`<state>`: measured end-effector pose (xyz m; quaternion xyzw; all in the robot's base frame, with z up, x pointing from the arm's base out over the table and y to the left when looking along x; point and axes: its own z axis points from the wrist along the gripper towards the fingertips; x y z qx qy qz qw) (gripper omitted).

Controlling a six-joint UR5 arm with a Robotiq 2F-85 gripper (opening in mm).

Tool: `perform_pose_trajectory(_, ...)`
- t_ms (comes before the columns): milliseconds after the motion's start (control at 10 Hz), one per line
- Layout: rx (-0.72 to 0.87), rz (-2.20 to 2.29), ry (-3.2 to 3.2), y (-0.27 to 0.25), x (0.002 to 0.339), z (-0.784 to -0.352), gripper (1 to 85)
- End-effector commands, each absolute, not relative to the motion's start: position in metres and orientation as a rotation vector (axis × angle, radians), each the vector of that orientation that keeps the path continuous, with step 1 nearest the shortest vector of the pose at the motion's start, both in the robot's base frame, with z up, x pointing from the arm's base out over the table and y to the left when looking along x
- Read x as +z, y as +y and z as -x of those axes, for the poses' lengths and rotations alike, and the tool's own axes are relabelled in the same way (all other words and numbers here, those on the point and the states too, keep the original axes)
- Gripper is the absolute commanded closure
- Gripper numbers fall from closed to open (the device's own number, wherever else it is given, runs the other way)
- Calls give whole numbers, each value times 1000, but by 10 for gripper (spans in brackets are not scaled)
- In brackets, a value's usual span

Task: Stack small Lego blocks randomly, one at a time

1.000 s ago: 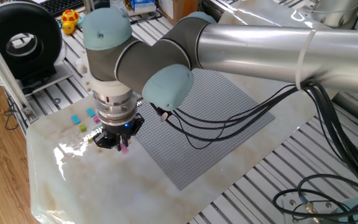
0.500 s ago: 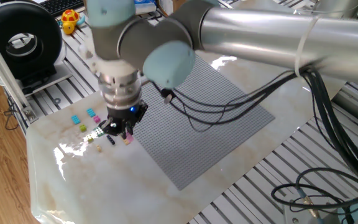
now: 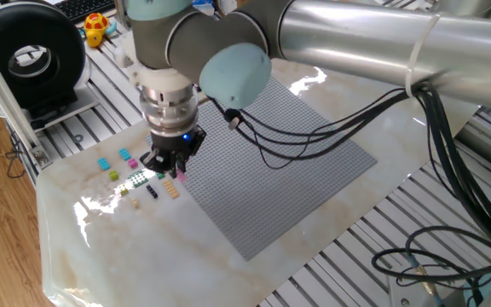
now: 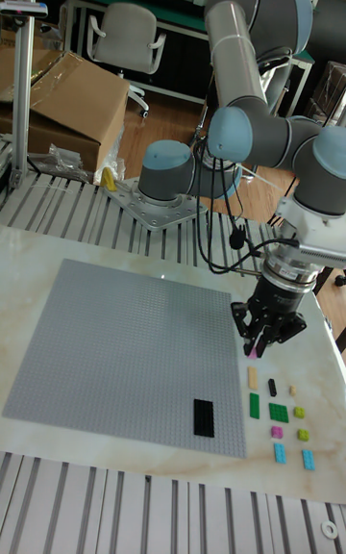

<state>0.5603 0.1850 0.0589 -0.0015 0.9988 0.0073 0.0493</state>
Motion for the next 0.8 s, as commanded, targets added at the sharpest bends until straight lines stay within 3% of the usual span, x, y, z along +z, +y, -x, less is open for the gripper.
perform_pose_trajectory(0, 122, 86, 3049, 148, 64, -593, 843)
perform_pose_trajectory(100, 143, 53, 3065, 150, 64, -590, 843)
perform_pose_trajectory(400, -43, -69, 3068, 118, 63, -590, 843)
perform_pose_trajectory(700, 43, 24, 3088, 91, 63, -594, 843)
